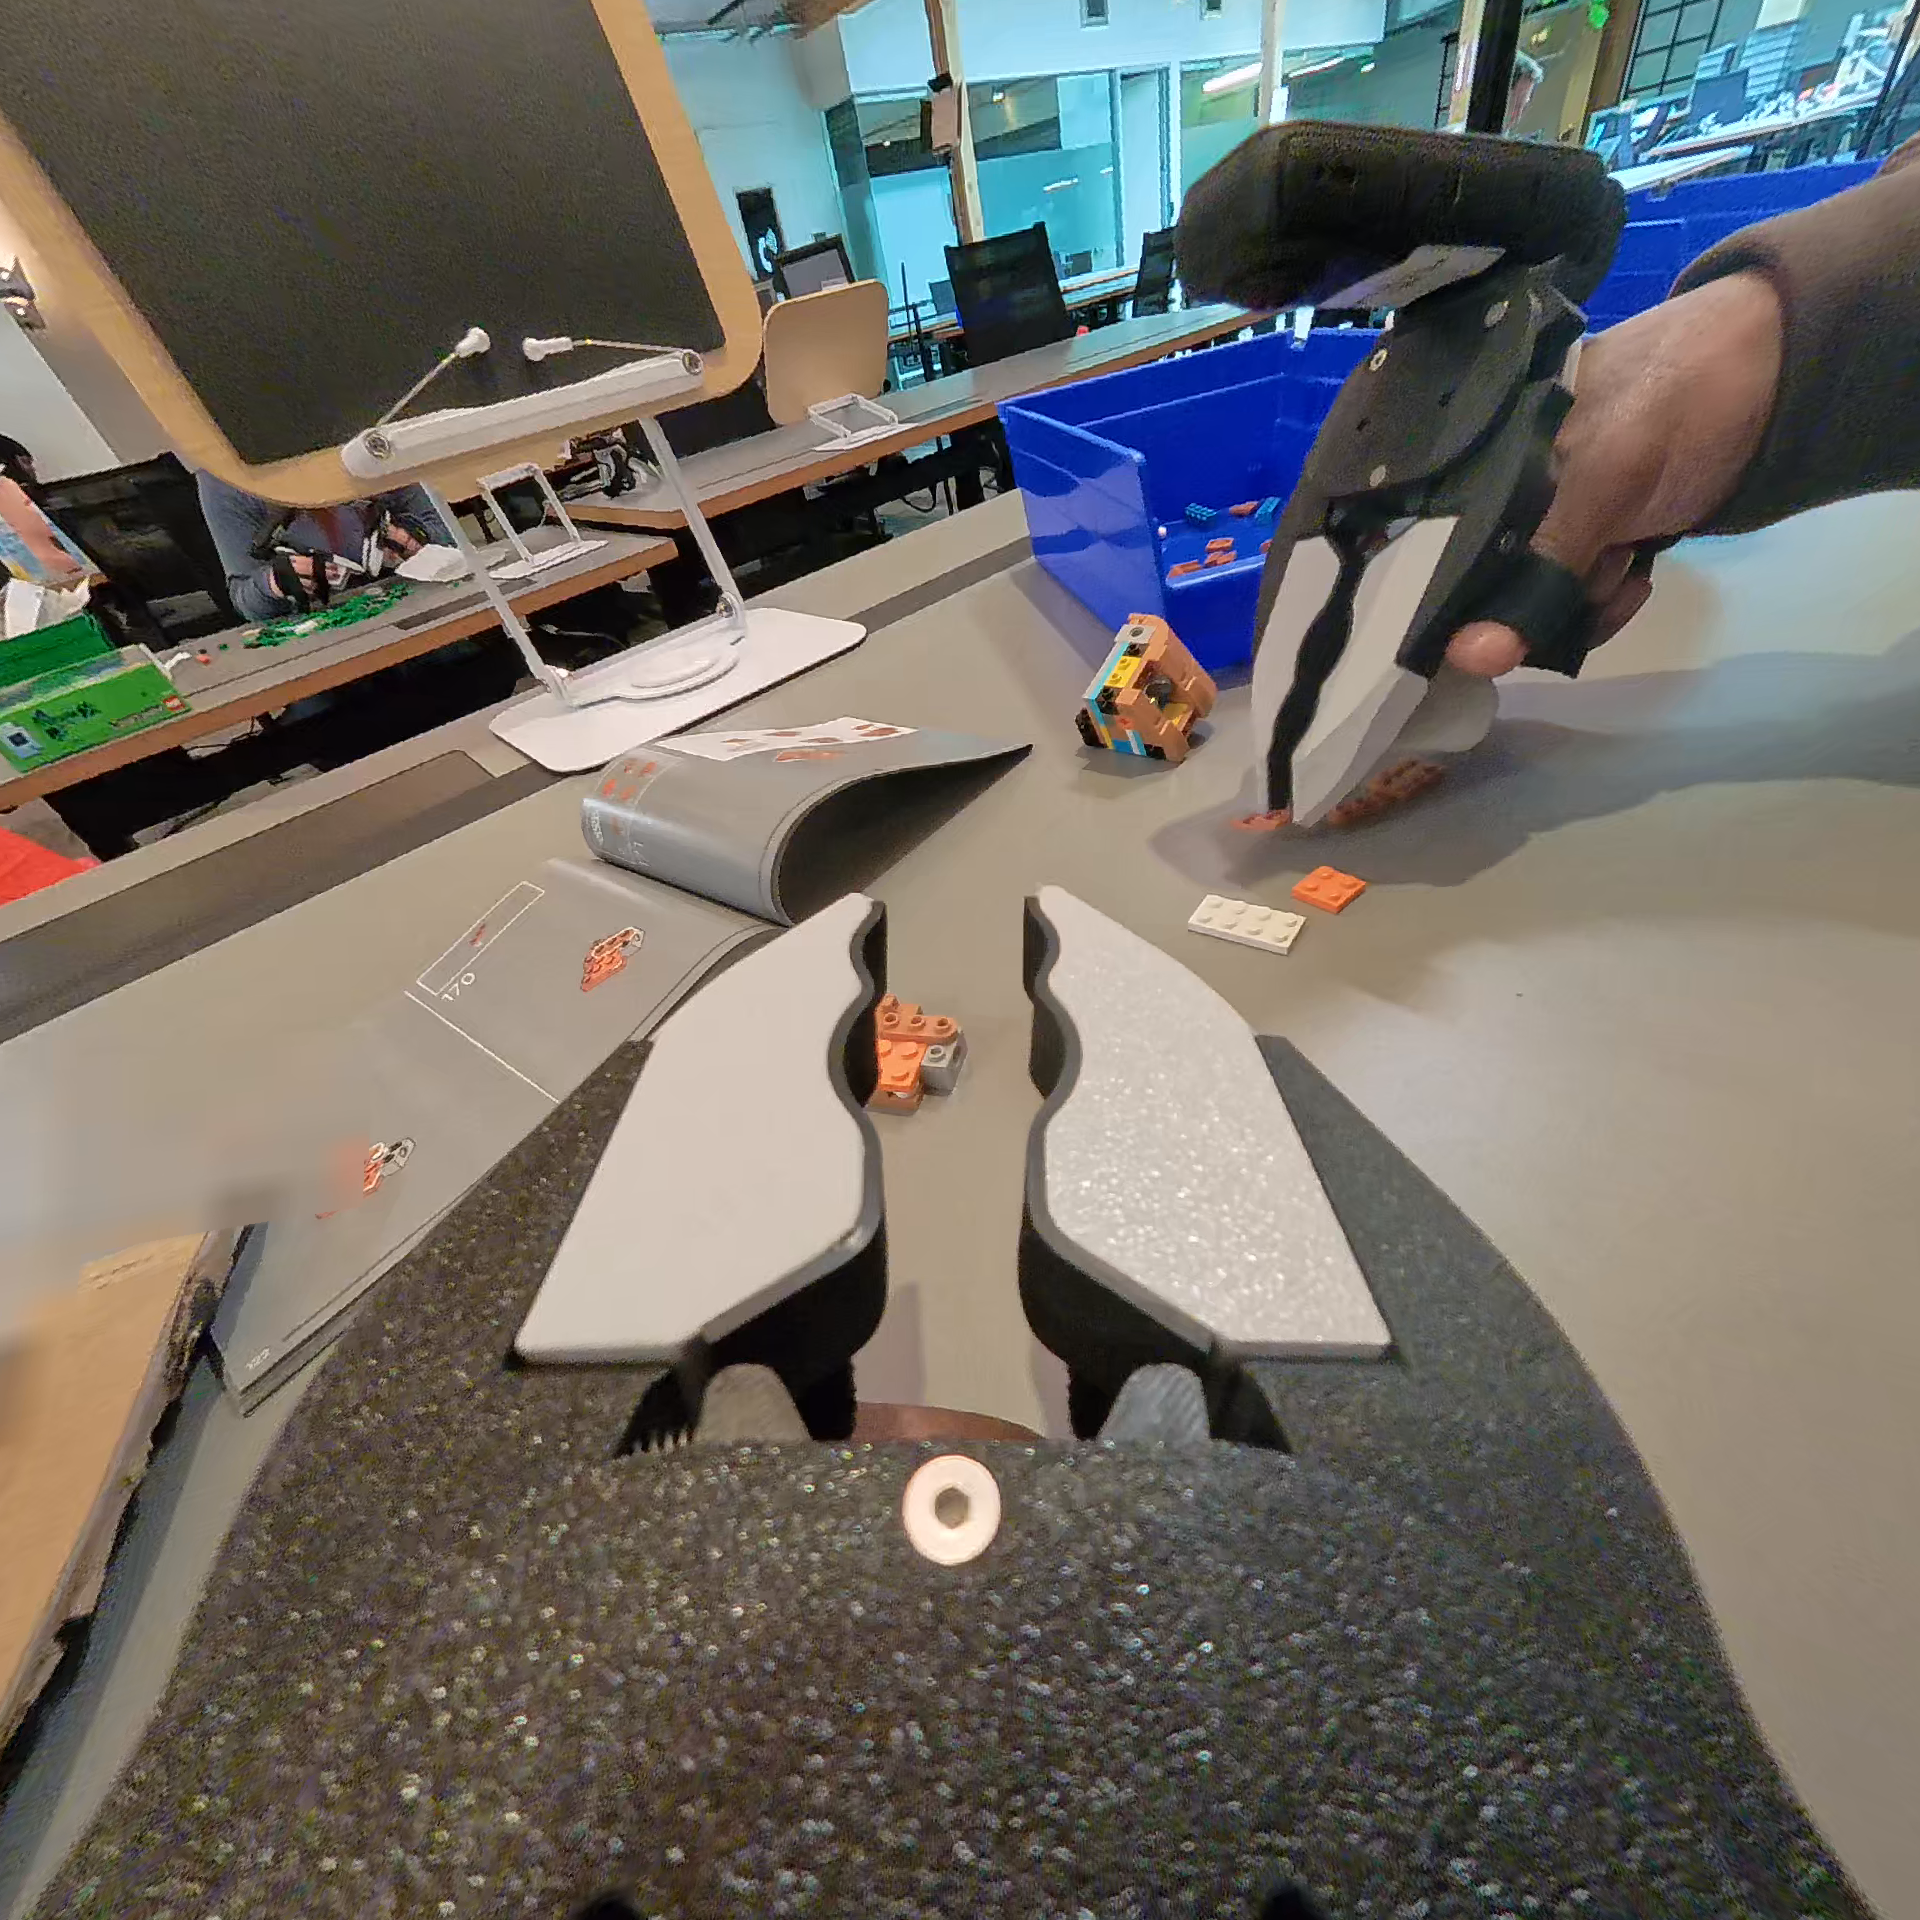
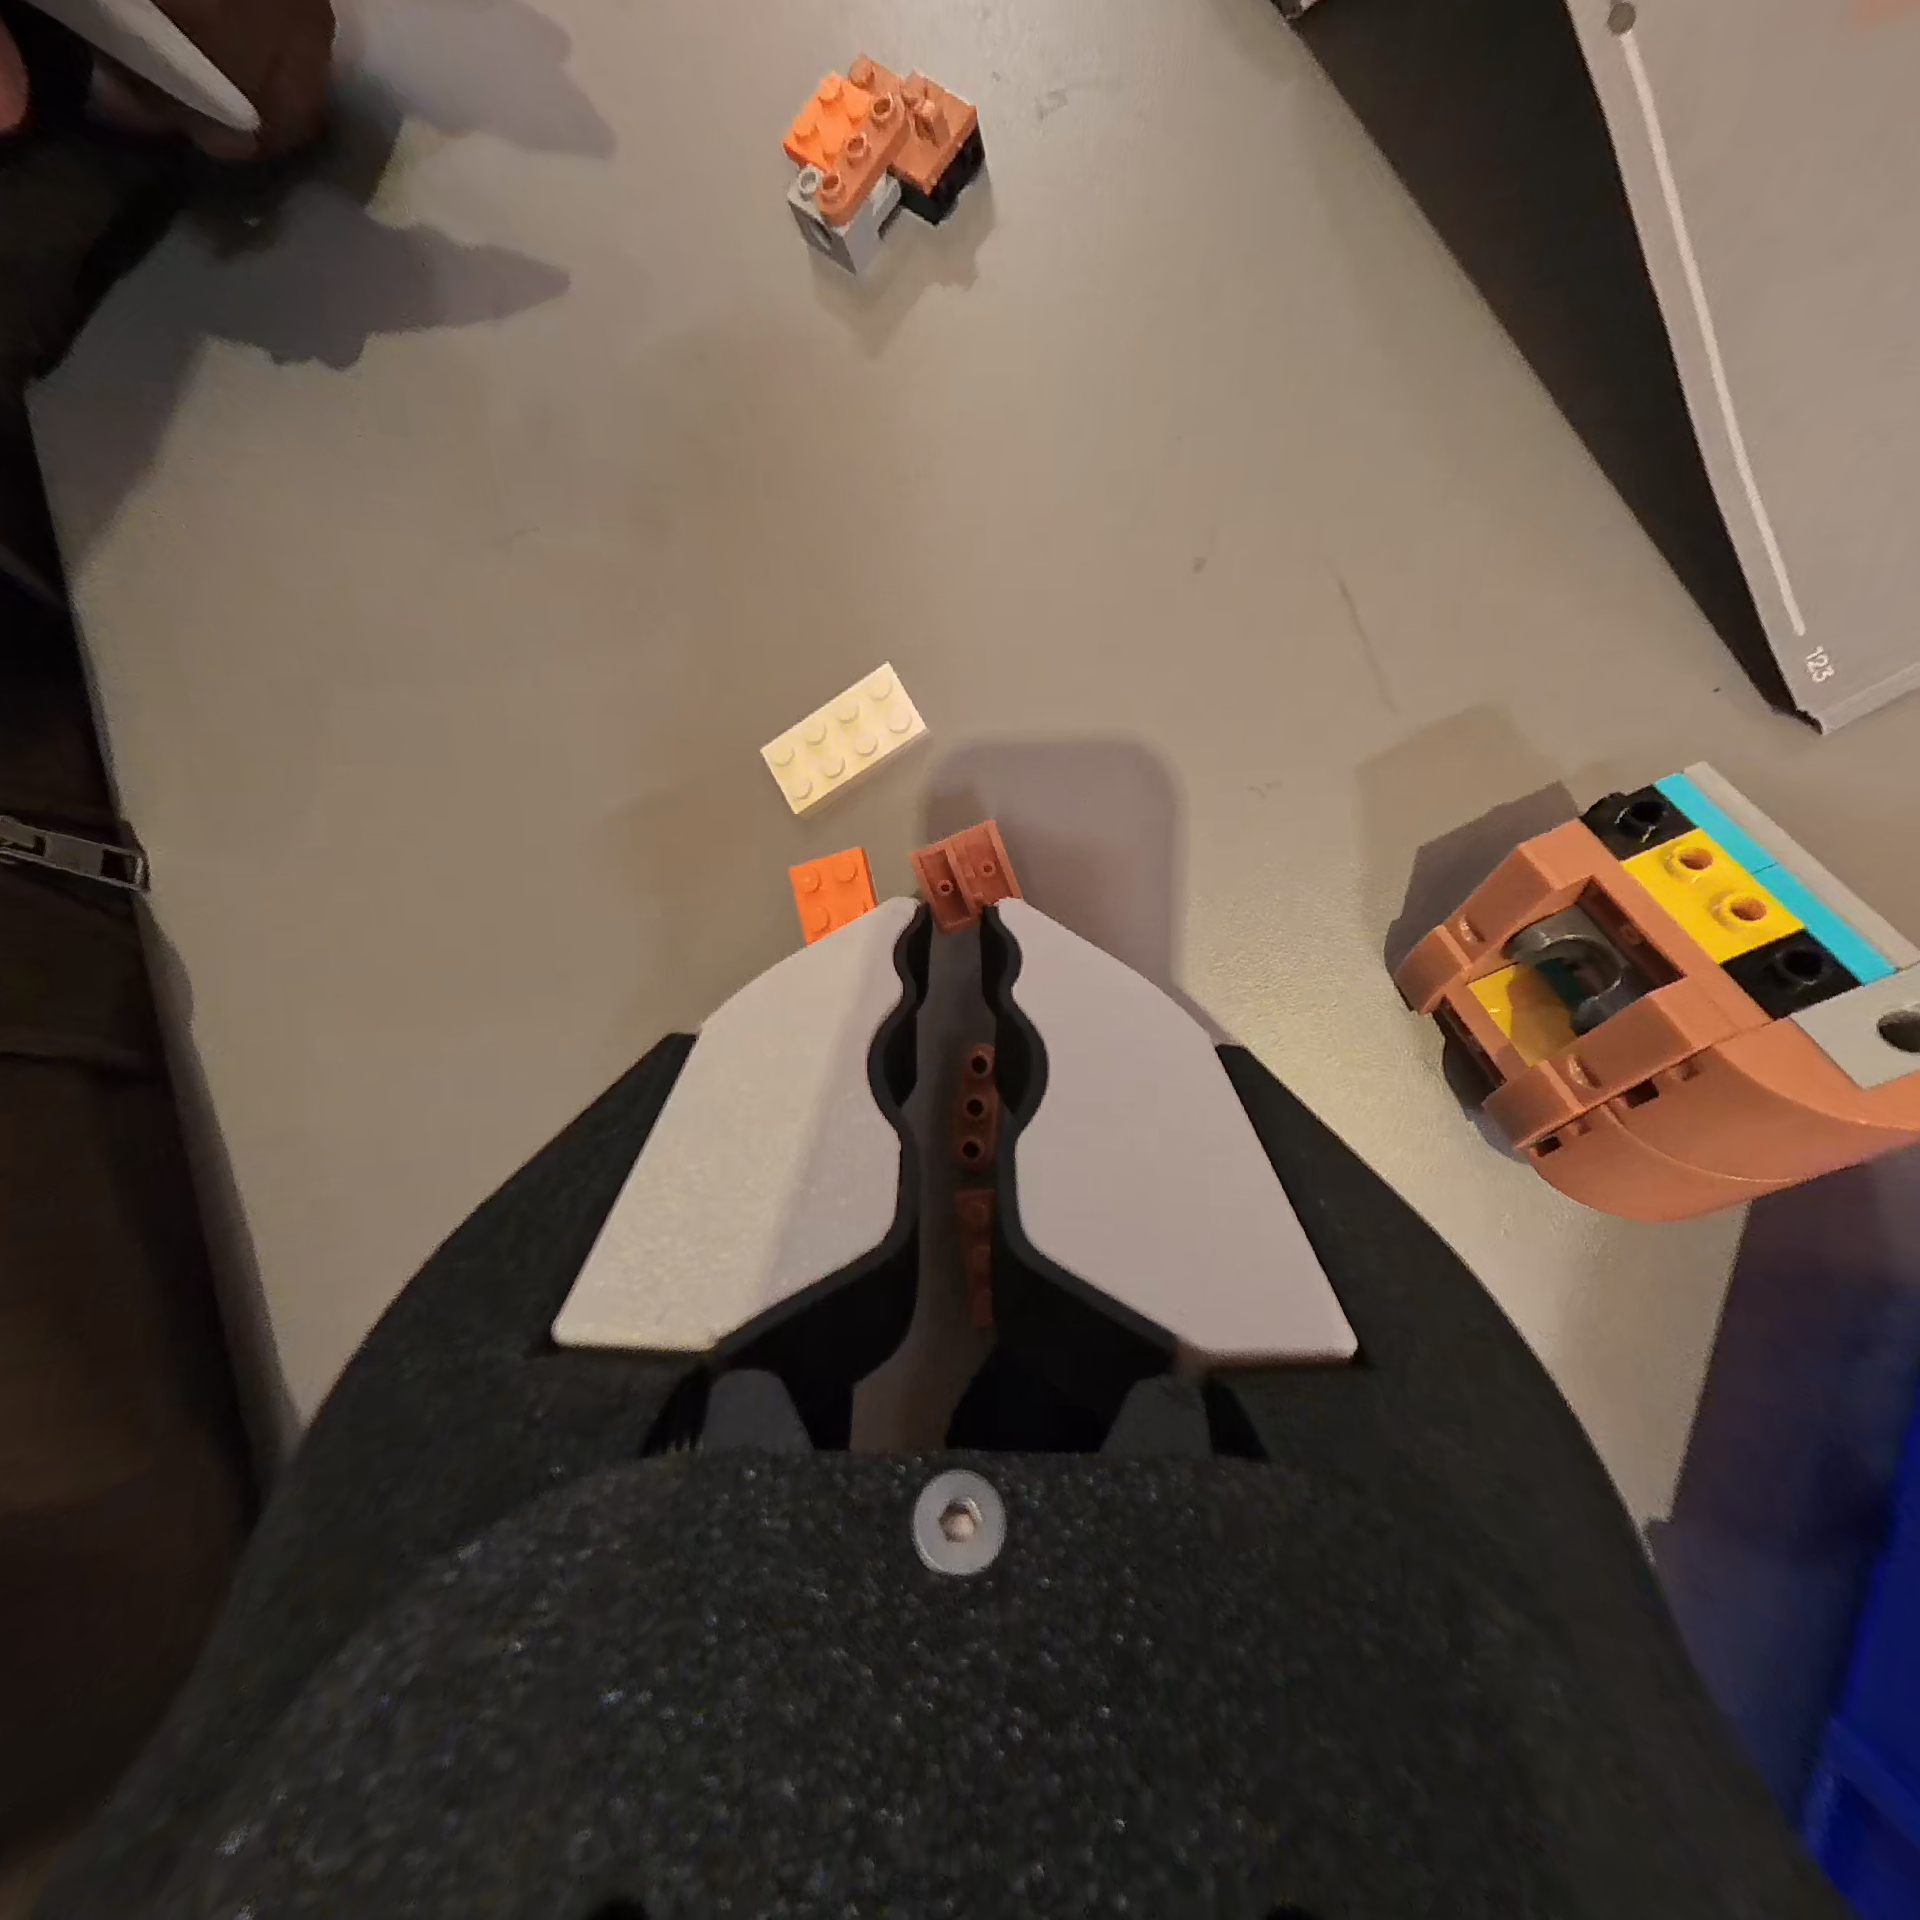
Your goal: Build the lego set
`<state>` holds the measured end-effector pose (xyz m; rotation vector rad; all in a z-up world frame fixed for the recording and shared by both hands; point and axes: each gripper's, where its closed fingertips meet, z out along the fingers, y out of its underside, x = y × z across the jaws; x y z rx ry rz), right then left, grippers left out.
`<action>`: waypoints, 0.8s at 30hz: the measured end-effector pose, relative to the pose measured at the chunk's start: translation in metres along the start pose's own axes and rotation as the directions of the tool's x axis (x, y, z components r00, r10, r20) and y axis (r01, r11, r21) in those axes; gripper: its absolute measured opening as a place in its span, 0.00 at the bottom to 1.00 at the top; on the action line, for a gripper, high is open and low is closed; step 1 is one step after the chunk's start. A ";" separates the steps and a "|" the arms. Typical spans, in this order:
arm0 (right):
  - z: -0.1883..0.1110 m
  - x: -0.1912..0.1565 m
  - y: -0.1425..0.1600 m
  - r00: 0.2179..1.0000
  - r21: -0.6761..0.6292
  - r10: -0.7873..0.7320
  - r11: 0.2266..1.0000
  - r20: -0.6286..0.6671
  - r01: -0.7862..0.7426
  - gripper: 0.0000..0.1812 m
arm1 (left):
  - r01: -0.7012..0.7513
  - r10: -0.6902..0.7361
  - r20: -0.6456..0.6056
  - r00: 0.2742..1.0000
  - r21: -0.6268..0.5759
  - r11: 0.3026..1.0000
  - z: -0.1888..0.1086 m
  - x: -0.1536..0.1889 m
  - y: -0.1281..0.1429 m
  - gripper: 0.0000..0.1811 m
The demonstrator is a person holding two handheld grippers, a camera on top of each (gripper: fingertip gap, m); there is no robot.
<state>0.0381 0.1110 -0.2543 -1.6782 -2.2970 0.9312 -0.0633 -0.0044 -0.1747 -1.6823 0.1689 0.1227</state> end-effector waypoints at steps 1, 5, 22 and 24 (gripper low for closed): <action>0.001 0.000 0.001 1.000 -0.009 0.001 1.000 -0.001 -0.001 0.05 | 0.004 -0.004 -0.001 1.000 0.002 1.000 -0.001 0.000 0.000 0.14; 0.003 0.000 0.006 1.000 -0.053 -0.002 0.999 -0.017 0.001 0.06 | 0.014 -0.014 -0.007 1.000 0.008 1.000 -0.003 0.000 -0.001 0.14; -0.149 0.081 0.023 0.899 -0.069 -0.157 0.988 -0.409 0.141 0.12 | 0.016 -0.016 -0.003 1.000 0.001 1.000 0.001 -0.002 0.000 0.14; -0.170 0.114 0.035 0.868 -0.148 -0.205 0.977 -0.453 0.154 0.11 | 0.012 -0.012 0.000 1.000 -0.003 1.000 0.002 -0.002 0.000 0.14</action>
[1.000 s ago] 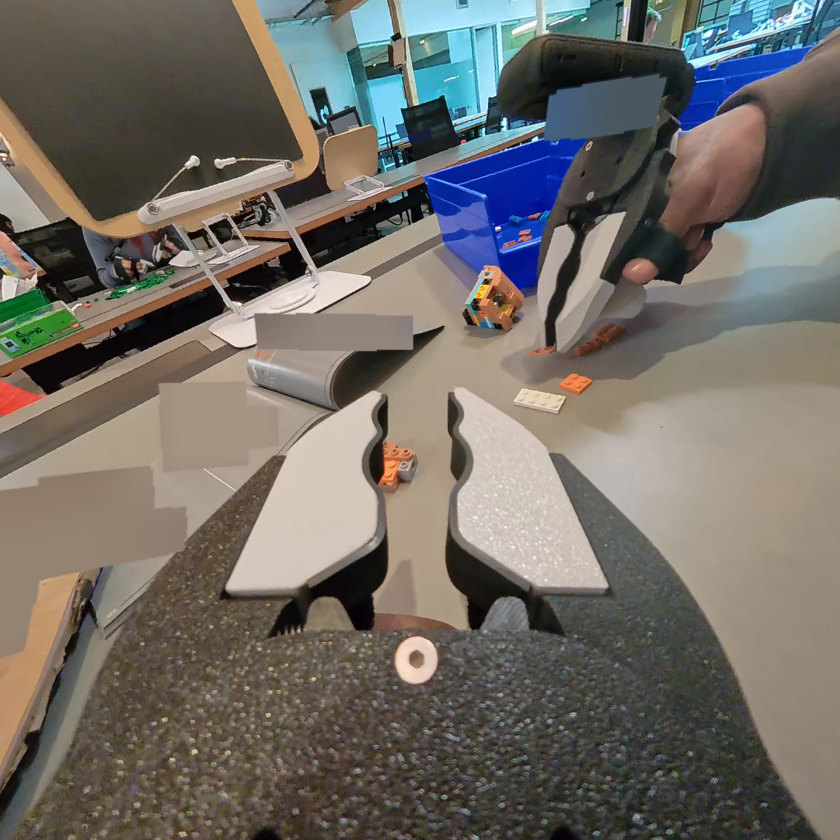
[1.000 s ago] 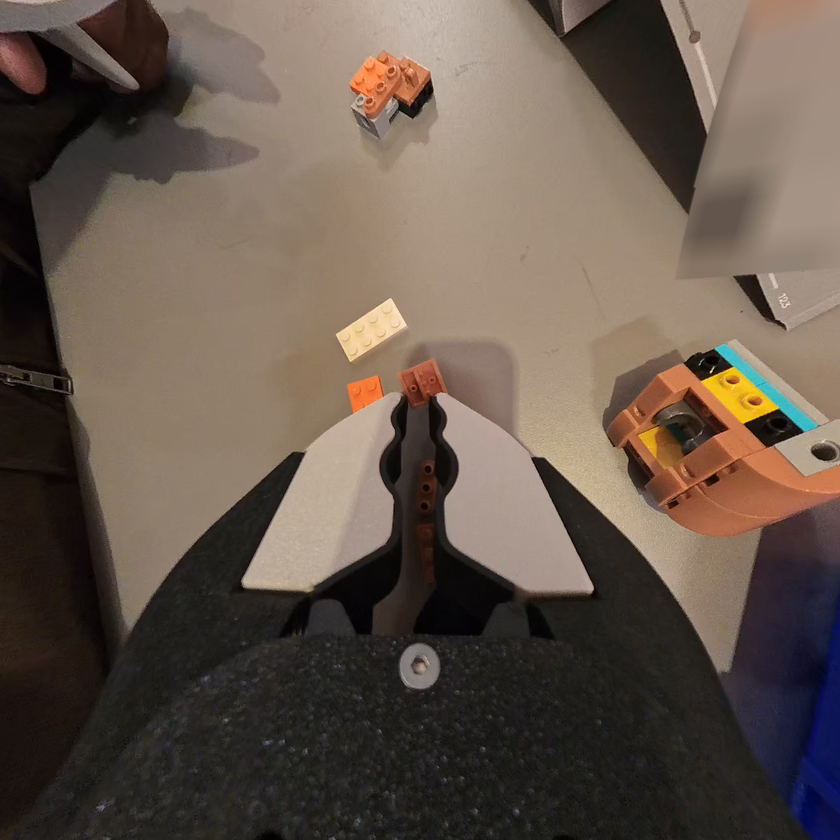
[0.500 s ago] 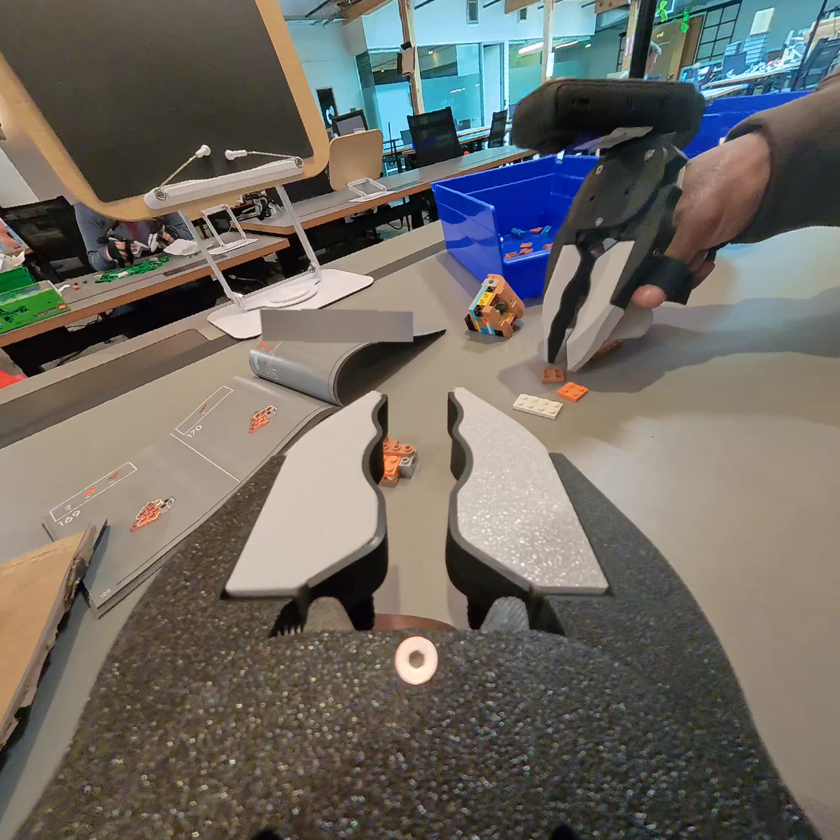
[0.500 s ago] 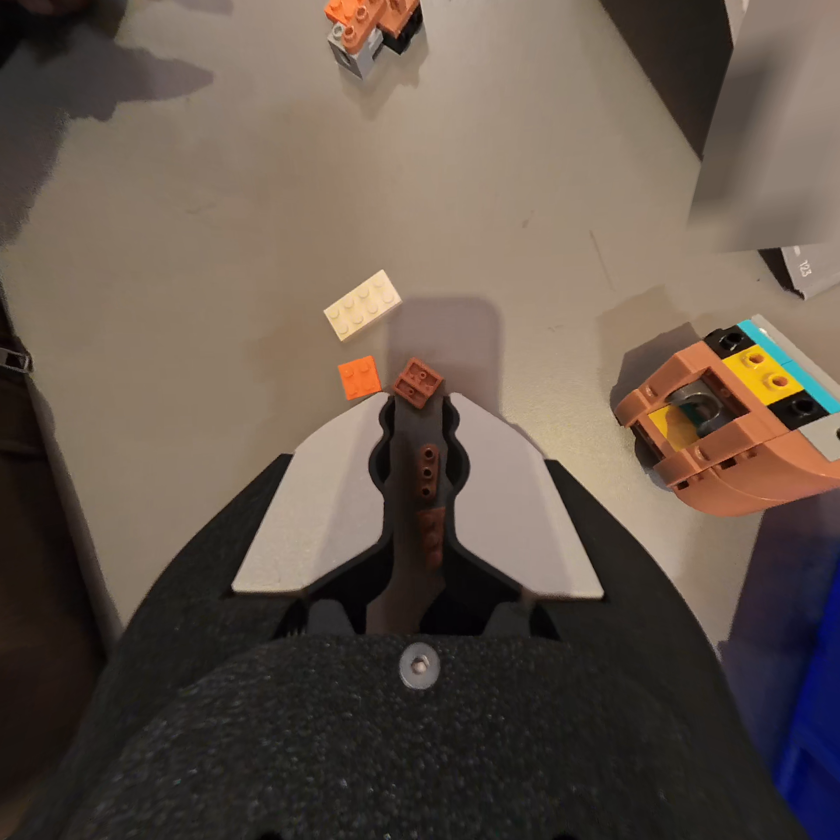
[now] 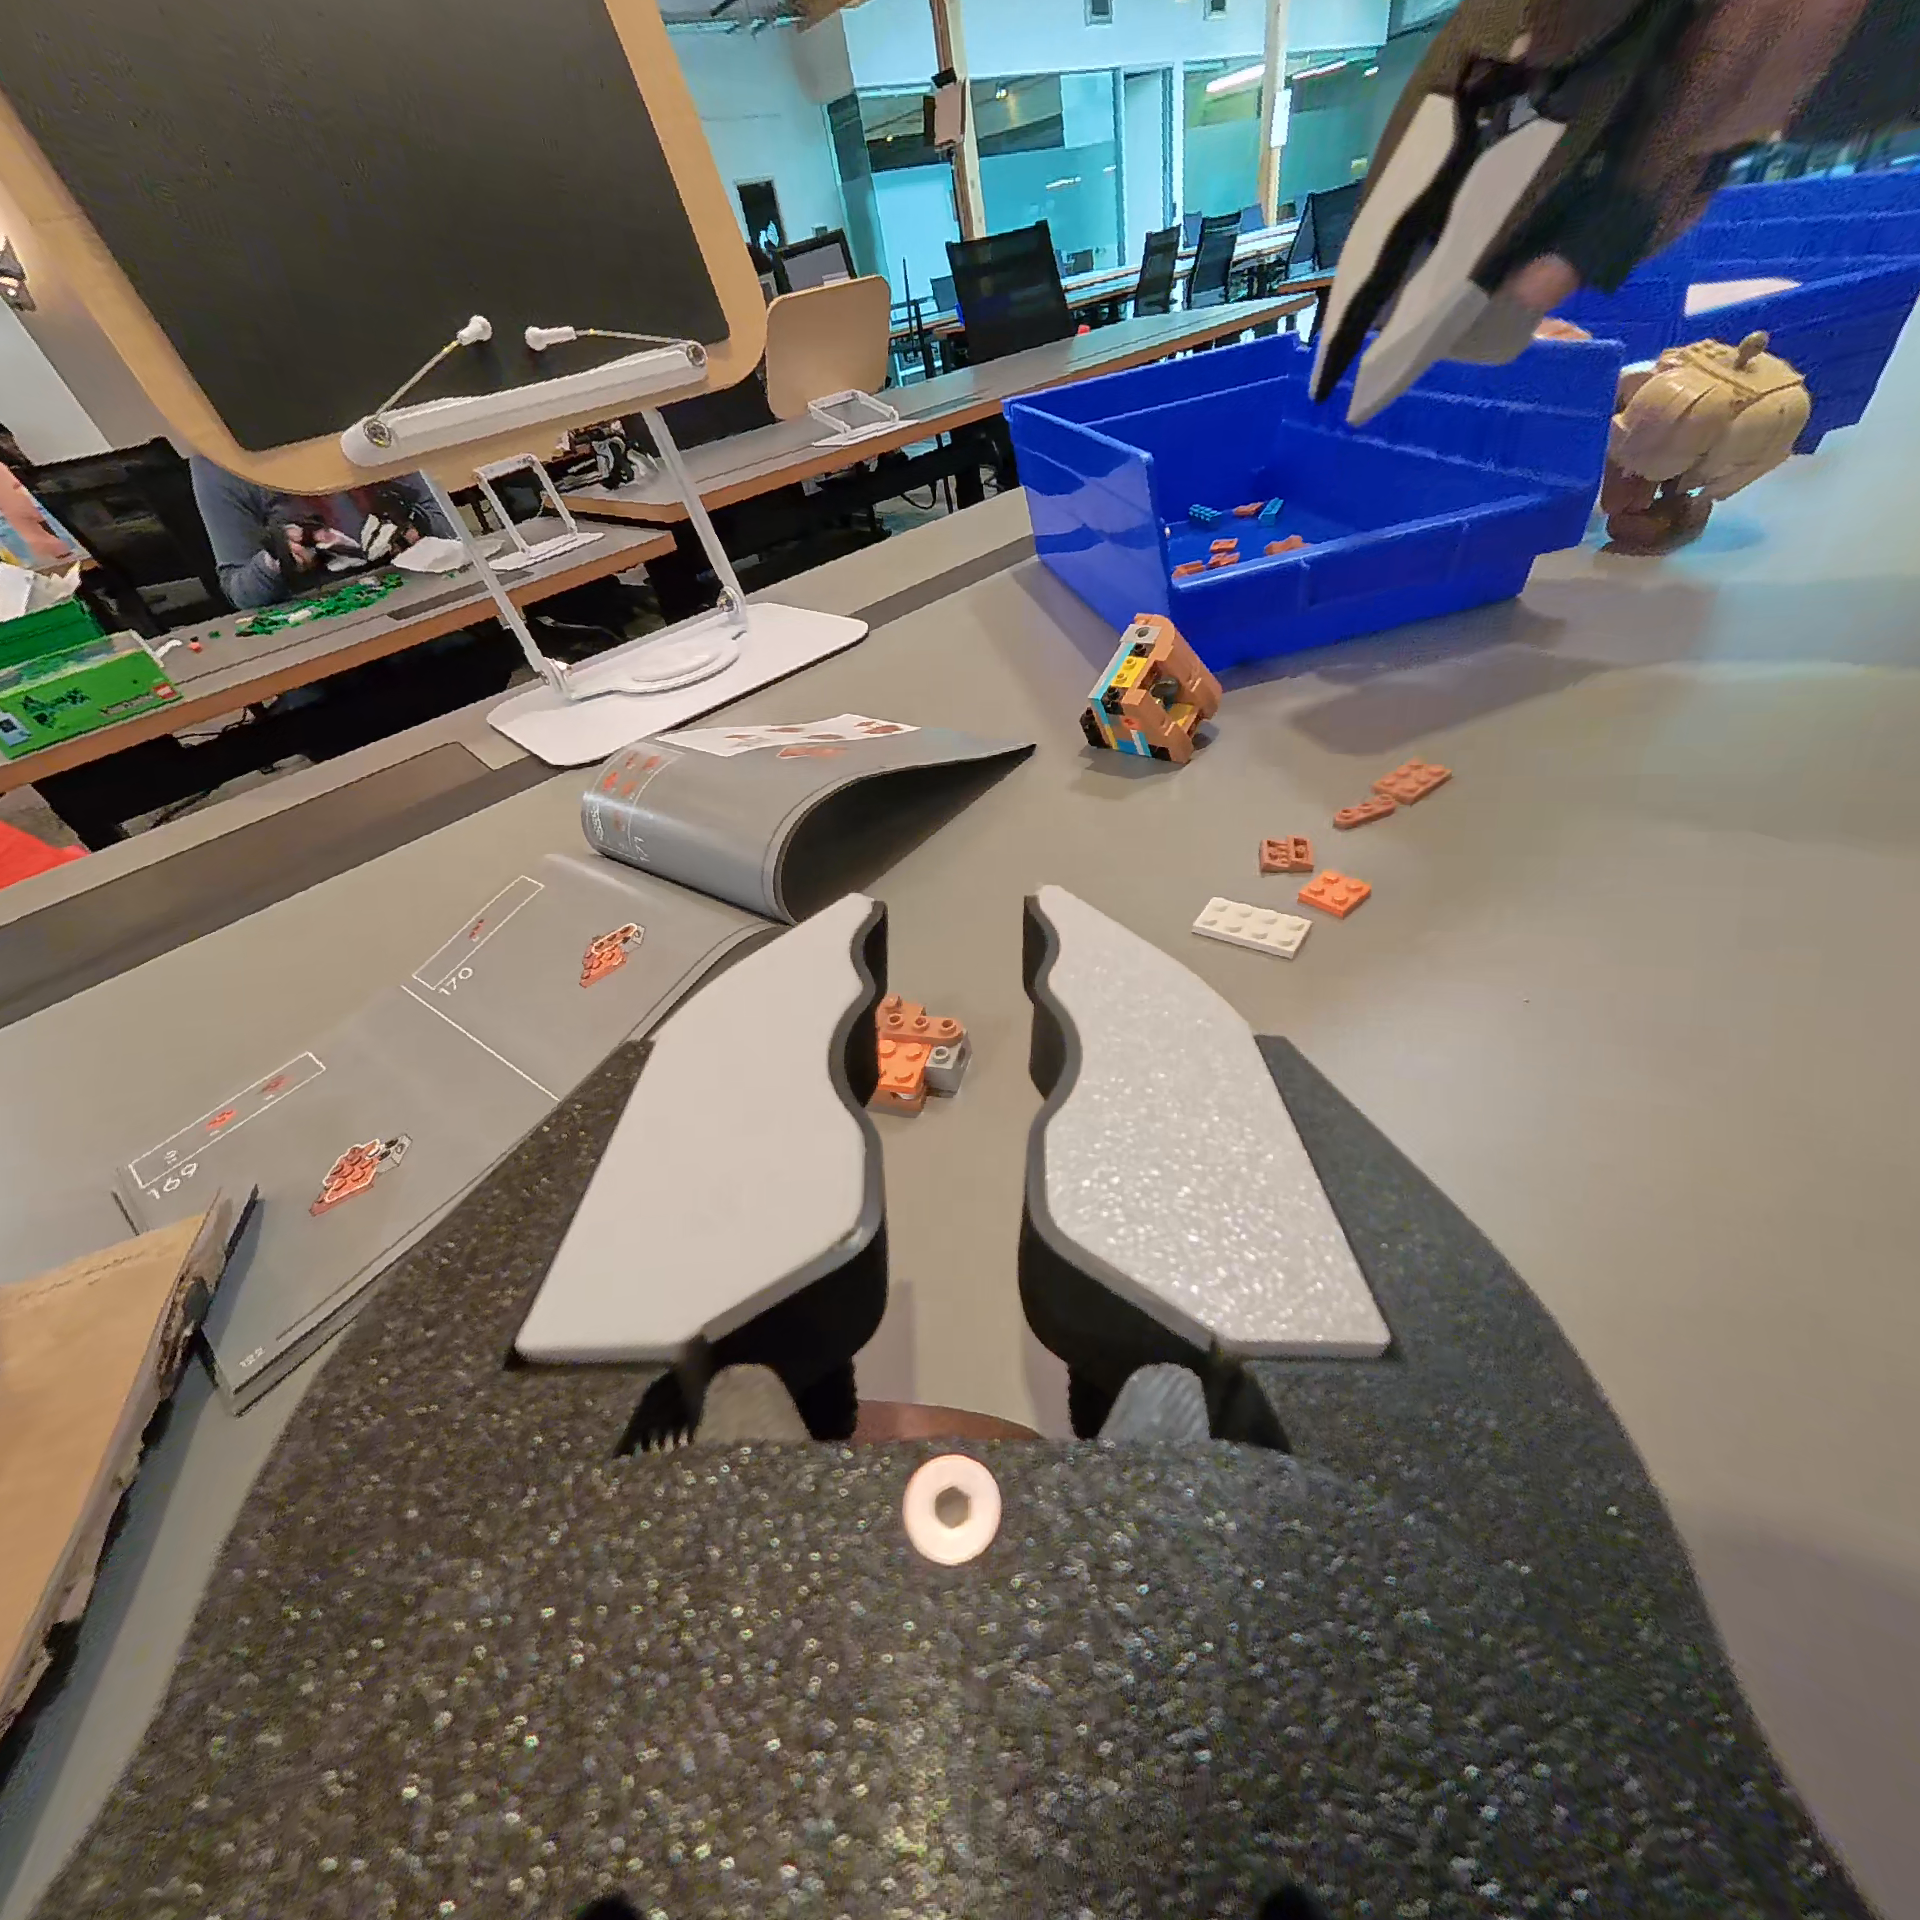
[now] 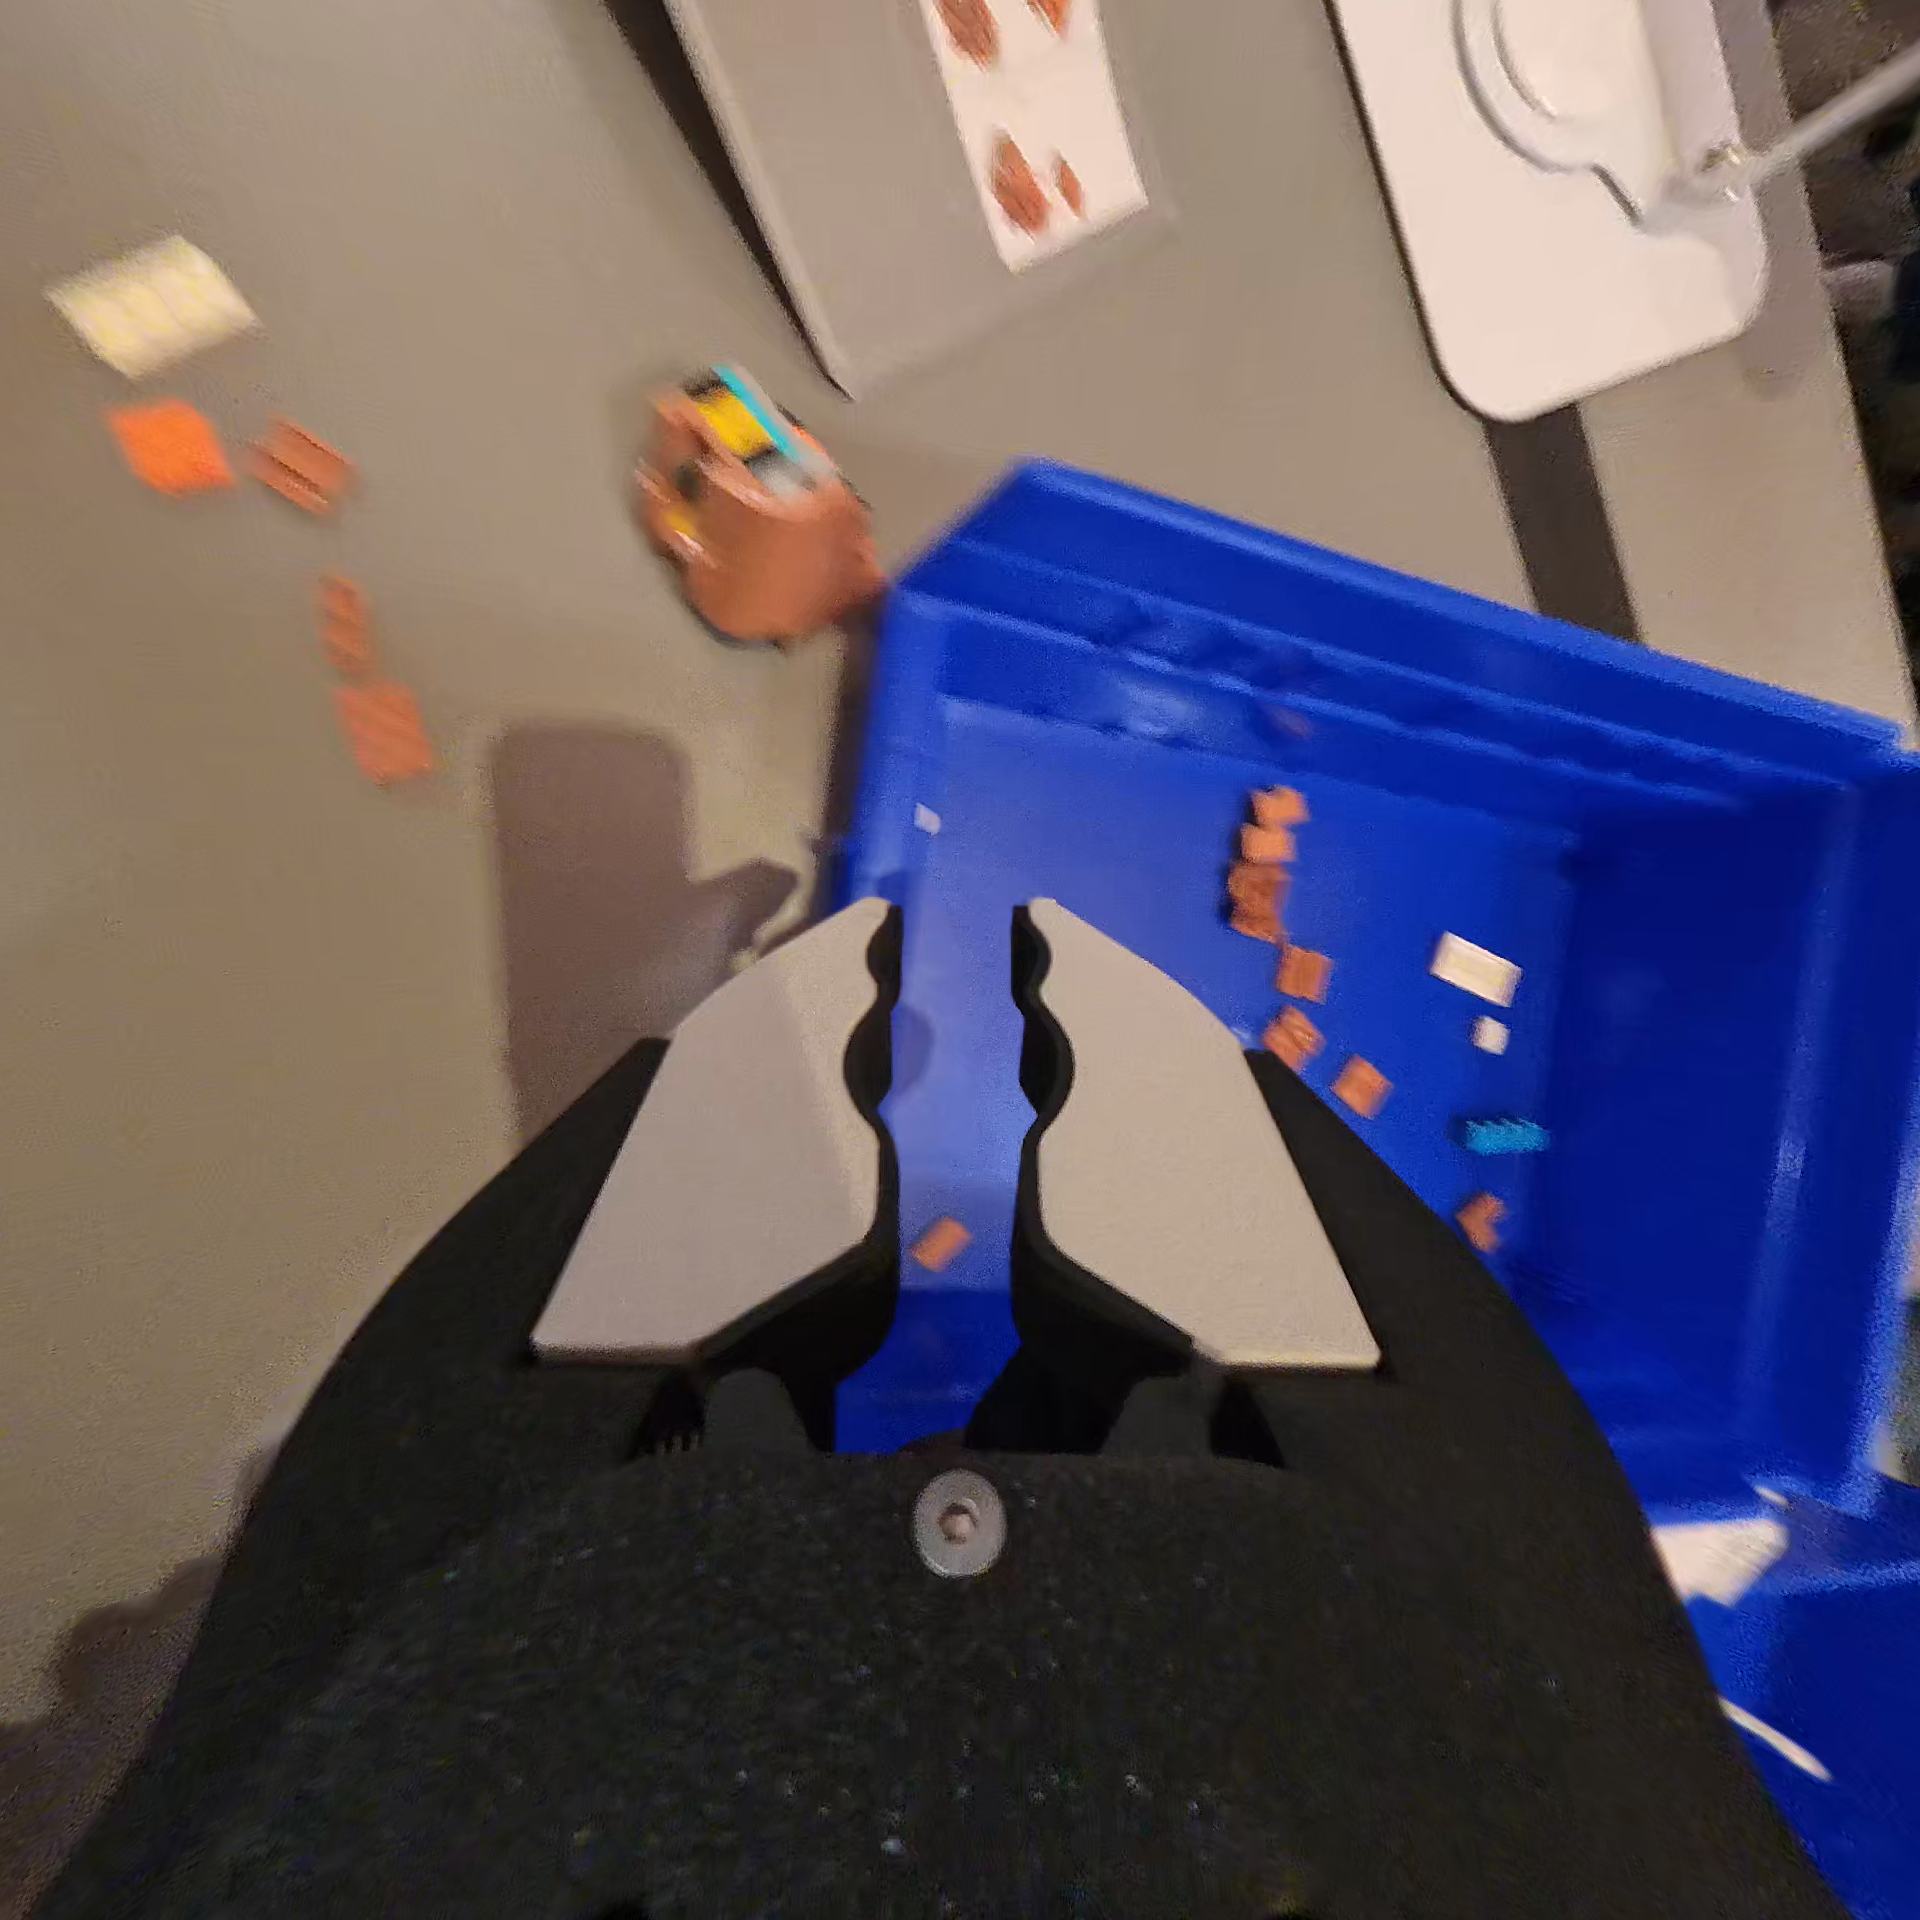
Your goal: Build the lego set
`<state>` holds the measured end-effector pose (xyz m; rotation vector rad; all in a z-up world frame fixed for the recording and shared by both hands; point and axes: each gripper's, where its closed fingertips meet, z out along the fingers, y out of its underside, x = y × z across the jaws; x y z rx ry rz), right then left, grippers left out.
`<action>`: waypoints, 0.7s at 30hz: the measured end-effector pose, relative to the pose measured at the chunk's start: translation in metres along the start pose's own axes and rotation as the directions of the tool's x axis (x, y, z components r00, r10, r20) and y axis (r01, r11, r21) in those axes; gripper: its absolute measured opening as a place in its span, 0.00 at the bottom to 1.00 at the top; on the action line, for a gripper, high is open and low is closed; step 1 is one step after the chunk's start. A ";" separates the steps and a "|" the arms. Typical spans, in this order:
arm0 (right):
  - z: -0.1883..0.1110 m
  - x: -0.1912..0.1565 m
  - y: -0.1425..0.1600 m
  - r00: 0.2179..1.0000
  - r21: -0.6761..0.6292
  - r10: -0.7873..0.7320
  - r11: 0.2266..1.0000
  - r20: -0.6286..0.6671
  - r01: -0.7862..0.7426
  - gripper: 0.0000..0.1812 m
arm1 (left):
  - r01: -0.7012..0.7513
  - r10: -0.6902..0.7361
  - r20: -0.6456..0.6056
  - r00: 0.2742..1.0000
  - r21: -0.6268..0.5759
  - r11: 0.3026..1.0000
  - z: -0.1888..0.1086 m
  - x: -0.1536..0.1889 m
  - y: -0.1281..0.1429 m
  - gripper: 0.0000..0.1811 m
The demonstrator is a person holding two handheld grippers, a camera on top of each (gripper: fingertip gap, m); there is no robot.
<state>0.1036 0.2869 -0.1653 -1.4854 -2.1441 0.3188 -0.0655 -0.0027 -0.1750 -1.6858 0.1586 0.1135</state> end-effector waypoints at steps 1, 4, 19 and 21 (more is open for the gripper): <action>0.003 0.015 0.011 1.000 -0.041 -0.014 0.999 -0.009 0.014 0.11 | -0.003 0.003 0.002 1.000 -0.003 1.000 0.001 0.000 0.000 0.14; 0.015 0.050 0.038 1.000 -0.151 -0.019 0.988 0.006 0.020 0.11 | -0.013 0.013 0.009 1.000 0.001 1.000 0.001 -0.001 0.000 0.14; 0.022 0.119 0.082 0.994 -0.263 -0.112 0.959 -0.008 0.106 0.09 | -0.047 0.047 0.039 0.998 0.000 0.999 0.010 -0.011 0.001 0.13; 0.018 0.132 0.090 0.992 -0.280 -0.120 0.954 -0.029 0.107 0.09 | -0.057 0.057 0.044 0.997 -0.009 0.998 0.012 -0.012 0.002 0.13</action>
